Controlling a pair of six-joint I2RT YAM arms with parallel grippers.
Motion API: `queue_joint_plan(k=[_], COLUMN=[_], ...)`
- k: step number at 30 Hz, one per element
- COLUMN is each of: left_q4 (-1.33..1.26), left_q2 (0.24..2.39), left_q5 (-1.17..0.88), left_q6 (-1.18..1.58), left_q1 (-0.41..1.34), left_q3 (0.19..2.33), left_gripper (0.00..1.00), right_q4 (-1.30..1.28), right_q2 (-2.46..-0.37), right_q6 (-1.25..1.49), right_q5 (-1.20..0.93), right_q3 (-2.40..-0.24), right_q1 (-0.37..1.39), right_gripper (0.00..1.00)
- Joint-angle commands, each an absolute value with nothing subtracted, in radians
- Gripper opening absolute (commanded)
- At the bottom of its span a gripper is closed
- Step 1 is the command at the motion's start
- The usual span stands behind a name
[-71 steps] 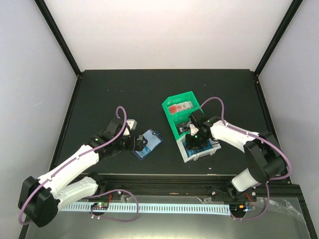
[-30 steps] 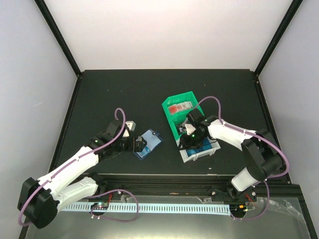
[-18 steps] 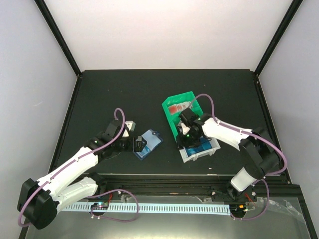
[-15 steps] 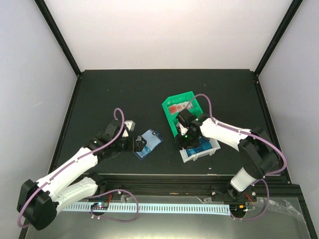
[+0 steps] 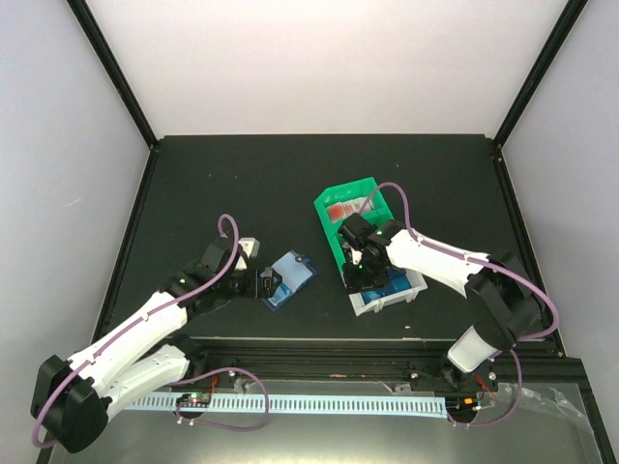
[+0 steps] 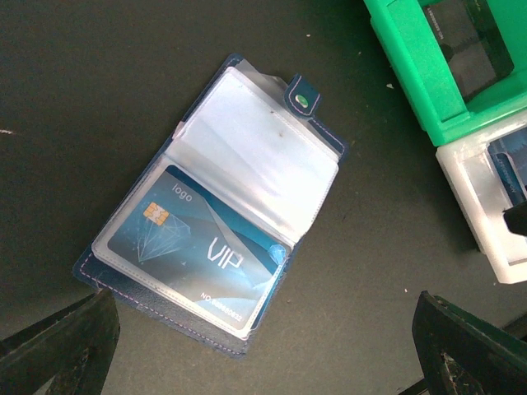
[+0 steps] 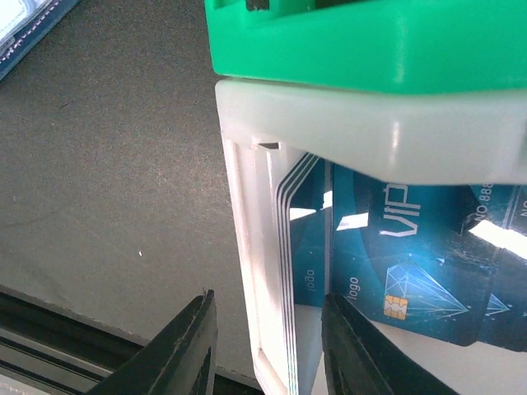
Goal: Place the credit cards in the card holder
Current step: Pick up the credit card from the storage box.
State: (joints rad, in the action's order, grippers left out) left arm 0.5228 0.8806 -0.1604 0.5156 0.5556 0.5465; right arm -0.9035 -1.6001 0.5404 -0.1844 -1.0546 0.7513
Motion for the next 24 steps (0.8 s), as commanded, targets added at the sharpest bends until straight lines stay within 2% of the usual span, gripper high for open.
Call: queue_joint_plan(k=[1,4,8,11,16,24], left_q4=[0.506,0.511,0.512,0.512,0.511,0.509], left_q2=[0.867,0.864,0.862,0.862,0.866,0.871], left_q5=[-0.143,-0.139,-0.14,-0.141,-0.144,-0.145], left_q6=[0.492,0.488,0.485,0.484,0.477,0.468], left_q1=[0.548,0.549,0.548,0.549,0.548,0.548], left_q3=[0.548,0.546,0.546,0.548,0.548,0.551], left_gripper=[0.99,0.99,0.99,0.99,0.99,0.99], right_q4=[-0.912,-0.899,-0.892,-0.875,-0.844,-0.85], right_q2=[-1.568,-1.565,-1.596,-1.62,-1.64,-1.613], right_q6=[0.555,0.559,0.555,0.548,0.546,0.56], right_q5=[-0.187,-0.181,-0.141,-0.144,-0.189,-0.217], right_q3=[-1.078,-1.074,-1.063,-1.059,-1.057,-1.064], right_q1=[0.758,0.757,0.757,0.76,0.772,0.777], right_gripper=[0.36,0.36,0.48,0.5,0.49,0.41])
